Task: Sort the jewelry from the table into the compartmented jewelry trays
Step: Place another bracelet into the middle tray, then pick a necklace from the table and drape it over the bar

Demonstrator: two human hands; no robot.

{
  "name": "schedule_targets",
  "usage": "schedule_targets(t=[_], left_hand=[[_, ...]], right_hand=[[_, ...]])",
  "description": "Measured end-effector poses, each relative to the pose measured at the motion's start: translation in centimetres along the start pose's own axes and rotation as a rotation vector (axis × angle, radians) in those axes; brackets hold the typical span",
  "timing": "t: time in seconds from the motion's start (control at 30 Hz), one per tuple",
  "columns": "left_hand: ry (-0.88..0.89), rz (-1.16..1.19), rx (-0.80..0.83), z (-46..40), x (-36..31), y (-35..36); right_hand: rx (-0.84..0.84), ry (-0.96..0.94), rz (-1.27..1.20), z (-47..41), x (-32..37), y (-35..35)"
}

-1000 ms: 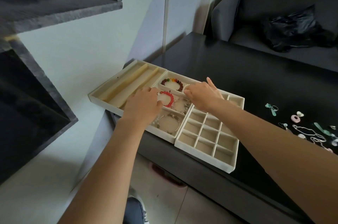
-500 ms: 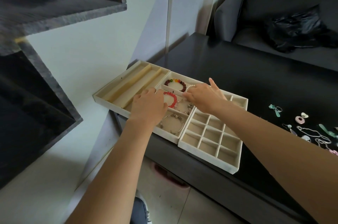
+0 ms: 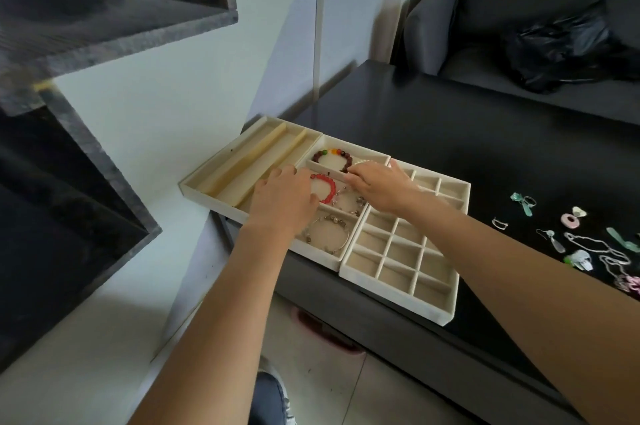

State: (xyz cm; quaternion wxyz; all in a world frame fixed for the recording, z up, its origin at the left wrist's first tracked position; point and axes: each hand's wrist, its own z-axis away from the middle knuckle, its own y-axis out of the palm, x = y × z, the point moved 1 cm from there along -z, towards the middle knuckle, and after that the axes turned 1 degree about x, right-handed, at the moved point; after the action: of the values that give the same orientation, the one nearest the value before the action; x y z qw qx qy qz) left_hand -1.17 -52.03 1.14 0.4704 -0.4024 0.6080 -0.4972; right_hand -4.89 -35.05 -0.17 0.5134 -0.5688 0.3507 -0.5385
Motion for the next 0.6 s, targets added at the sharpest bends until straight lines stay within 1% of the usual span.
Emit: schedule_targets(t=[0.07,0.13,0.2,0.27,0.33,0.53,0.6], left_hand=[[0.000,-0.017,0.010,0.2,-0.2,-0.1],[0.001,-0.017,0.004,0.3,-0.6,-0.4],[0.024,-0.002,-0.039,0.5,-1.8,-0.9],[0.085,-0.004,-0.093,1.0,-3.9,-1.2],[0.139,0.024,-0.124,1.4,-6.7,-1.2],[0.231,0.130,-0.100,1.6,-16.4,-0.3],[0.266,0.166,-0.087,1.2,-19.5,0.4]], right_hand=[[-0.057,0.013,-0.031,0.5,0.1,-0.2],[-0.131,0.026,-0.119,1.4,0.3,-0.5],[-0.191,0.042,-0.253,2.8,0.1,-1.1],[-0.230,0.067,-0.339,4.6,-0.6,-1.8],[-0.249,0.097,-0.345,6.5,-2.2,-2.5],[-0.324,0.238,-0.307,13.3,-9.6,-5.0],[-0.321,0.302,-0.288,15.4,-12.3,-5.4]])
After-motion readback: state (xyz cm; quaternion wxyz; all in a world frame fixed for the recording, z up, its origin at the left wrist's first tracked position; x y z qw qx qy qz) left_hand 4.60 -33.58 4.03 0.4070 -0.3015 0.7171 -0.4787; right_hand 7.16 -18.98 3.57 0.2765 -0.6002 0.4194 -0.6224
